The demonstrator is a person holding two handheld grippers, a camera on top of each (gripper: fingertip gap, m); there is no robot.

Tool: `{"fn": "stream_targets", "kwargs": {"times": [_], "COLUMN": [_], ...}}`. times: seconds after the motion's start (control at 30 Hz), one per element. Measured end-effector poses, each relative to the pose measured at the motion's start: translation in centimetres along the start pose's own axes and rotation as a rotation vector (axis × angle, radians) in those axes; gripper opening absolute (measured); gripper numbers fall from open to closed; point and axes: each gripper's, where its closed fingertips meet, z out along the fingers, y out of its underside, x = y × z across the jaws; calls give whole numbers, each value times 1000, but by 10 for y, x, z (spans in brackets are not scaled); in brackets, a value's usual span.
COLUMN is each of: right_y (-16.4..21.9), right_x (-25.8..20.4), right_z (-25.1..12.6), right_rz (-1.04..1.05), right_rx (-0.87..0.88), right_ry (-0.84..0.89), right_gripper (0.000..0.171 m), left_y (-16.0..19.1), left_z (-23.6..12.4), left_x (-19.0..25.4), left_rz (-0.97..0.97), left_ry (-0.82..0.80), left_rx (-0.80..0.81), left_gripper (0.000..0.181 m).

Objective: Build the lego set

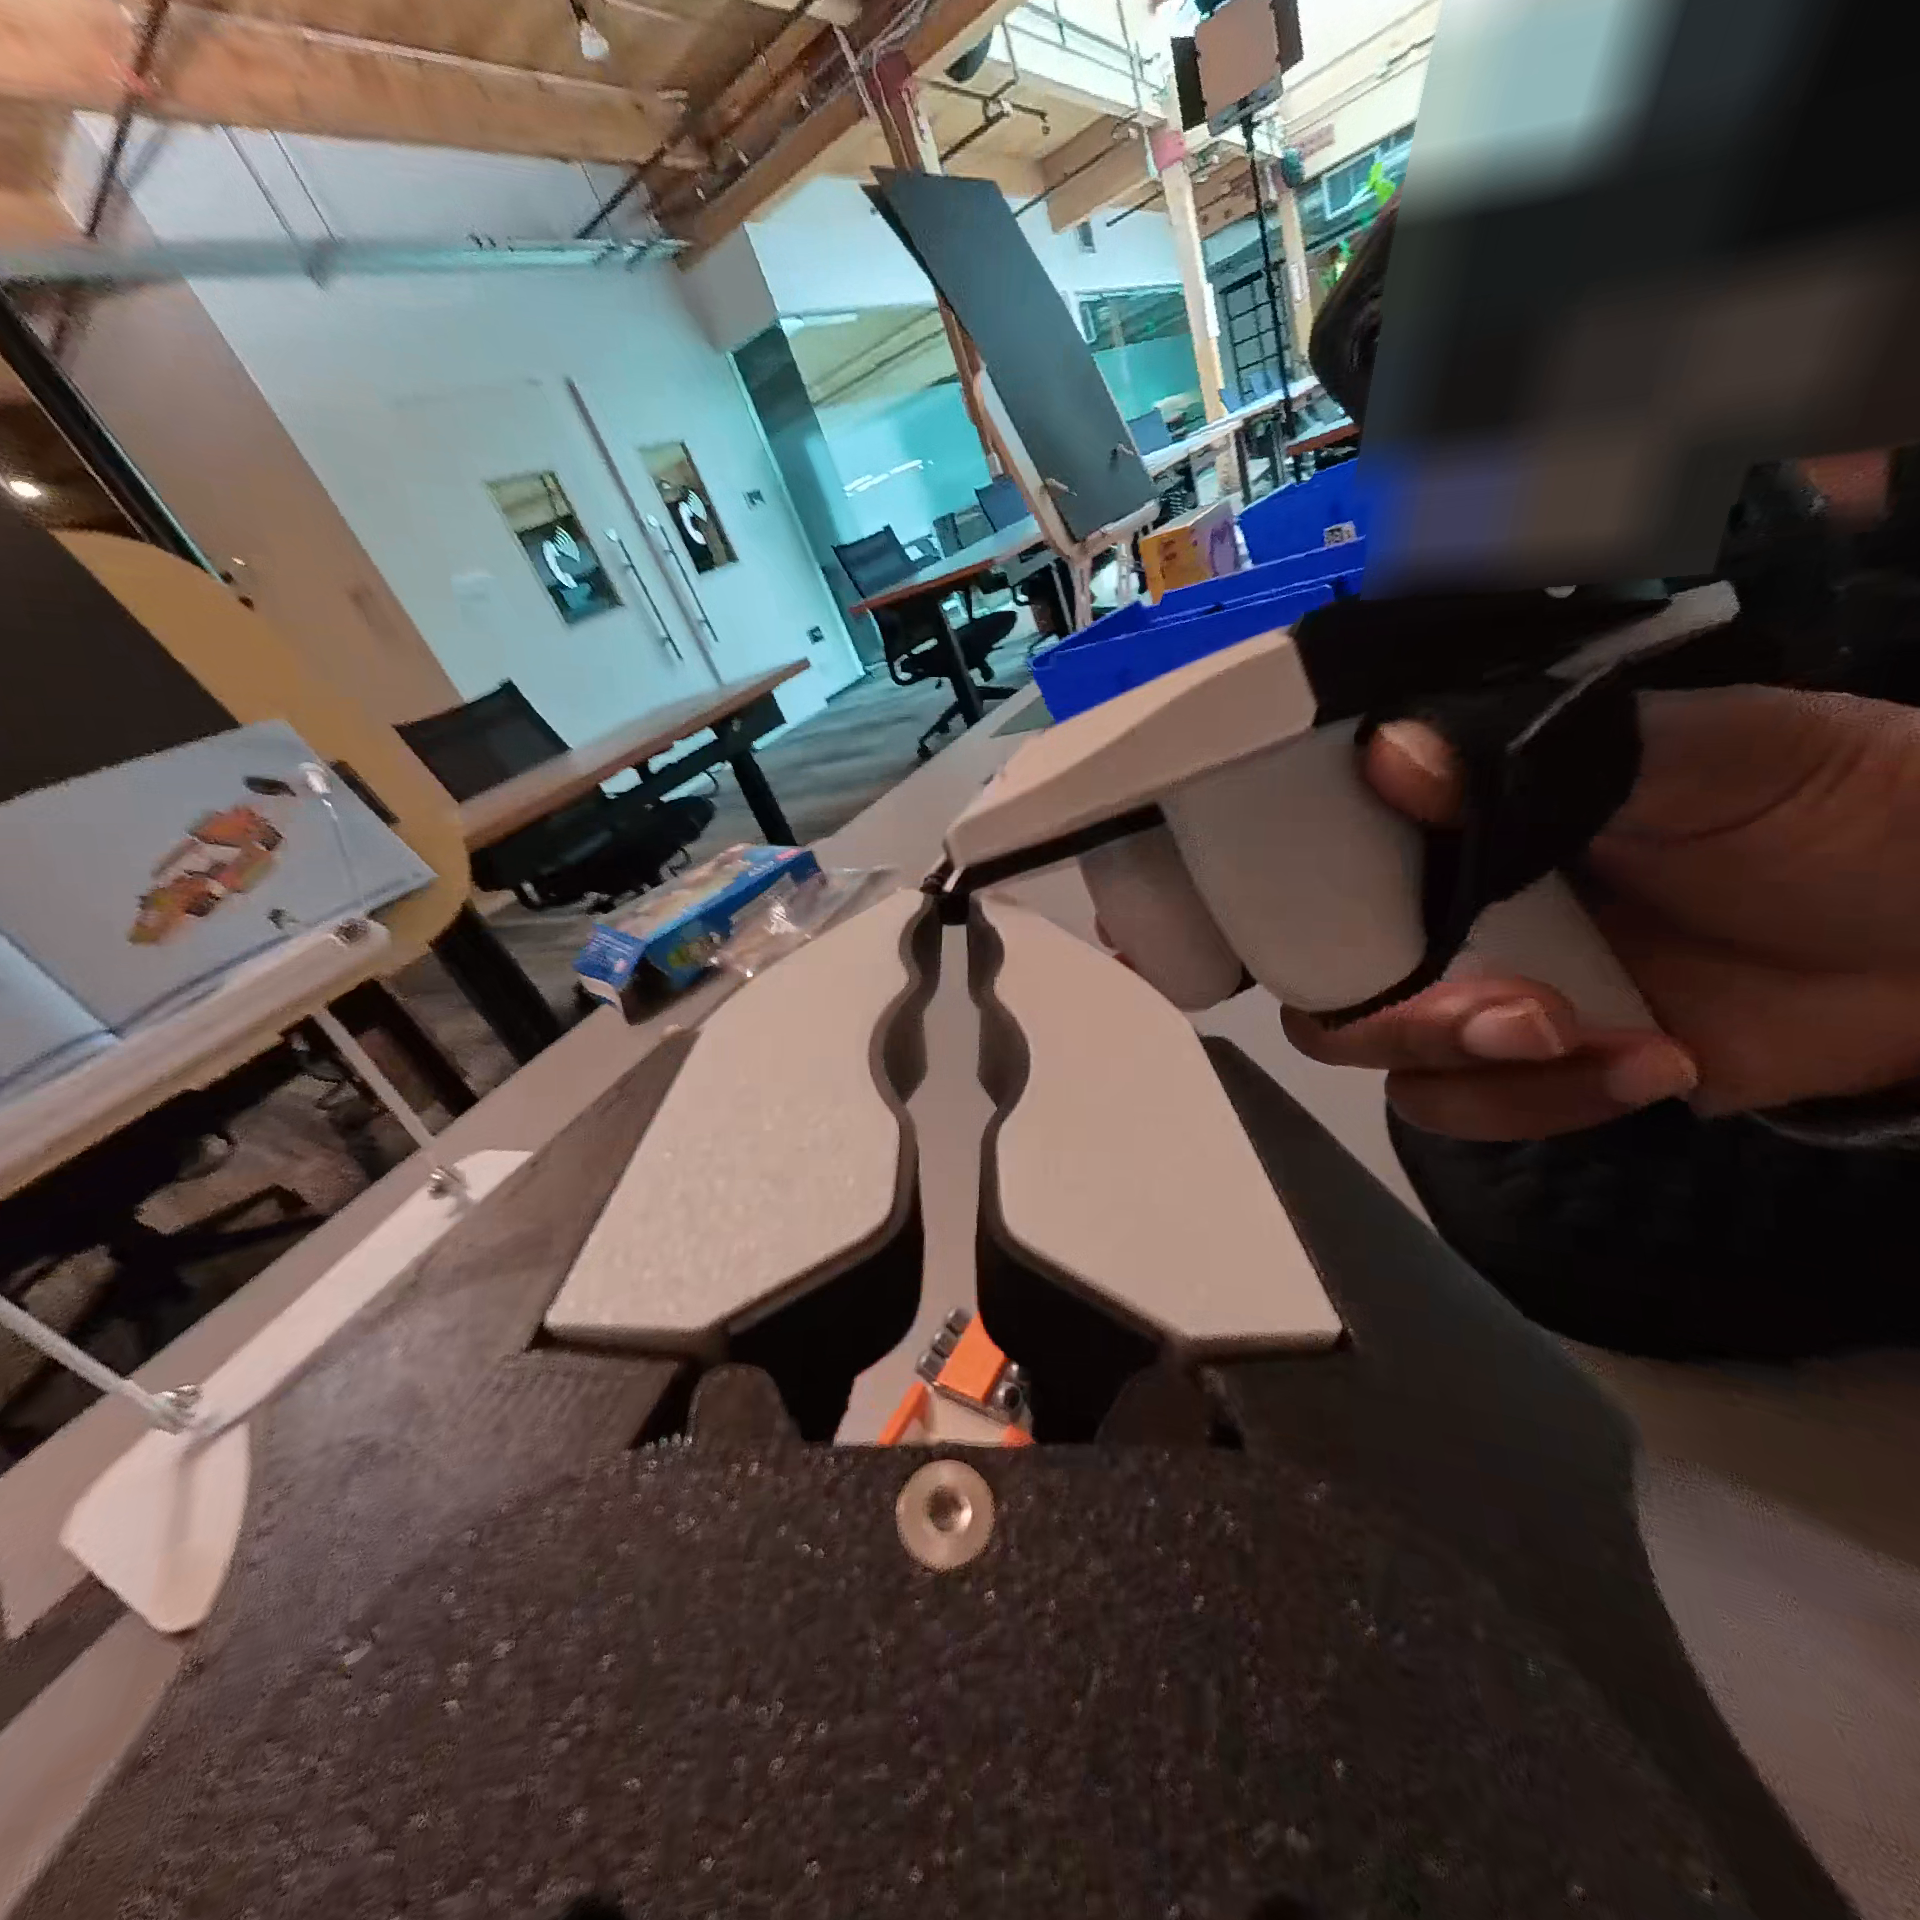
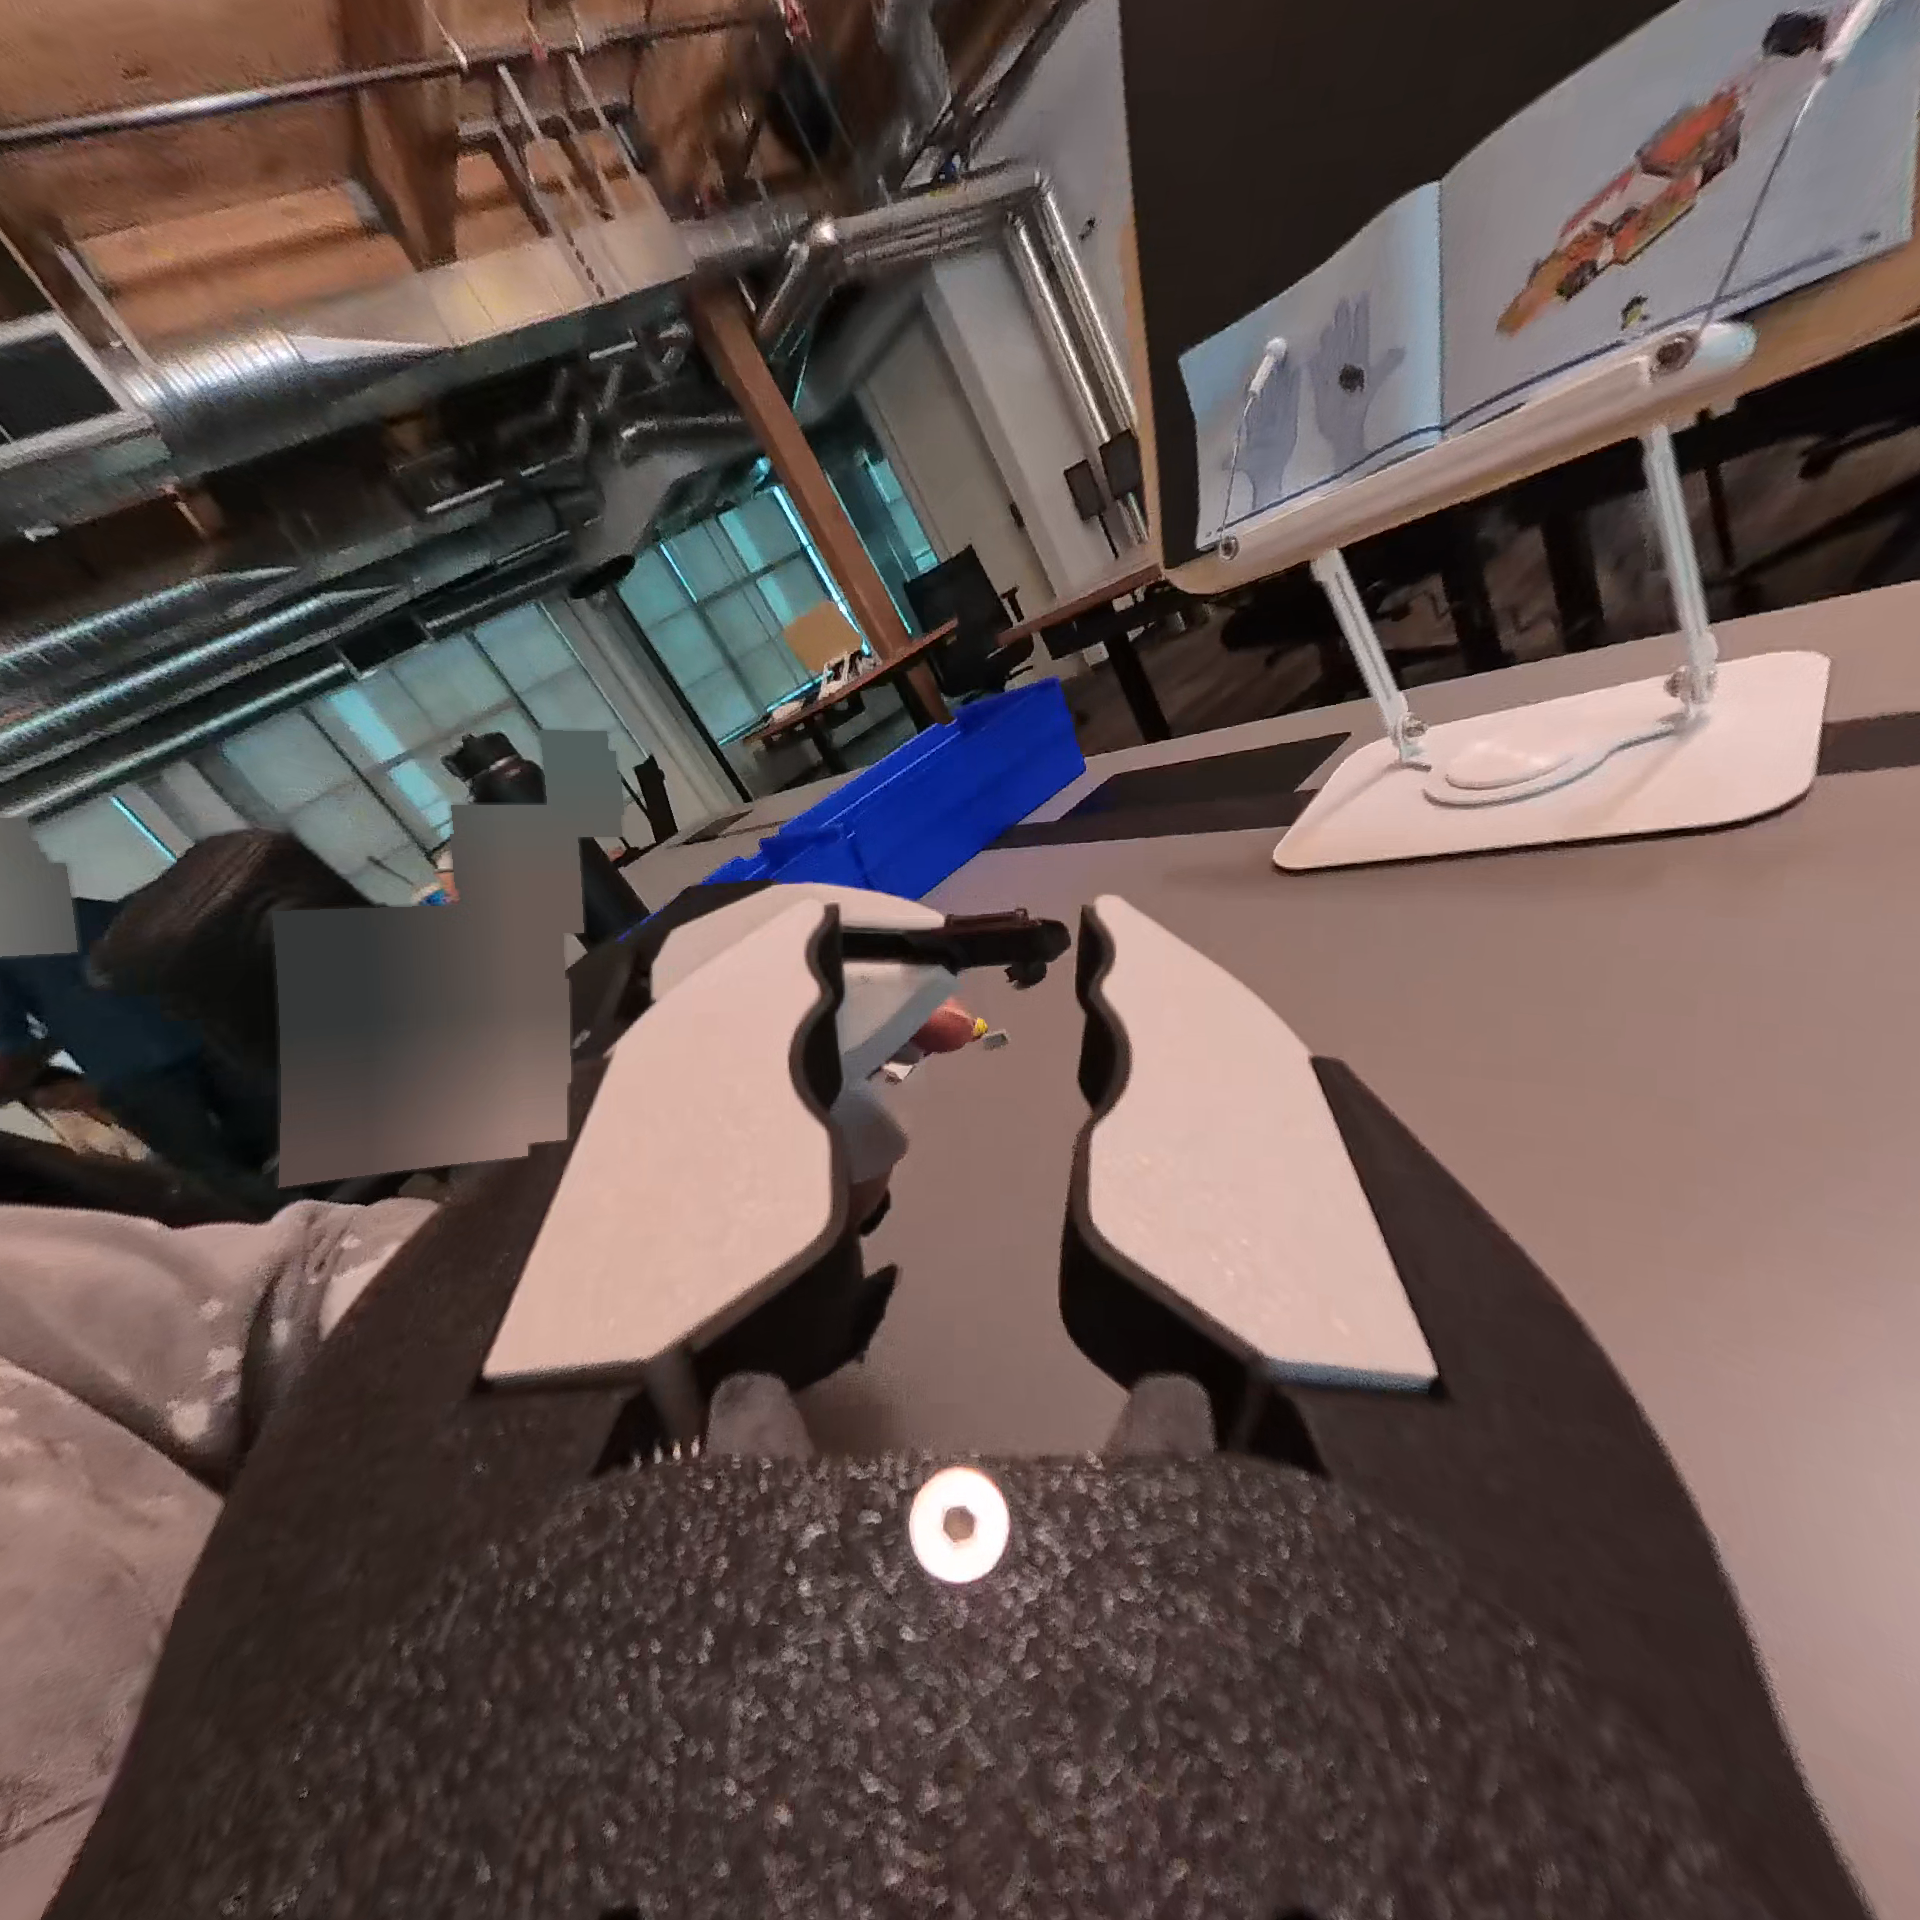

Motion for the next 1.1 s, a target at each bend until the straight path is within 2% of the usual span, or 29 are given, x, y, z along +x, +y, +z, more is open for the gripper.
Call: {"fn": "stream_targets", "kwargs": {"times": [0.33,0.5,0.6,0.67,0.77,0.87,1.1], "right_y": [0,1,1,5,19,32,41], "right_x": [-8,-10,-11,-10,-9,-9,-6], "right_z": [2,-3,-11,-17,-23,-23,-22], "right_rz": [-47,-103,-183,-290,-504,-700,-858], "right_rx": [-7,-56,-119,-192,-341,-464,-577], "right_ry": [-78,-155,-217,-251,-298,-326,-364], "right_gripper": [31,30,31,31,31,31,31], "left_y": [-11,-13,-14,-12,0,3,10], "left_z": [-6,-7,-12,-14,-10,-10,-9], "left_x": [0,9,14,8,15,27,32], "left_rz": [122,78,-50,-210,-534,-791,-954], "left_ry": [-78,10,130,199,407,580,629], "left_rx": [21,41,52,30,-117,-193,-234], "left_gripper": [4,6,8,7,13,14,5]}}
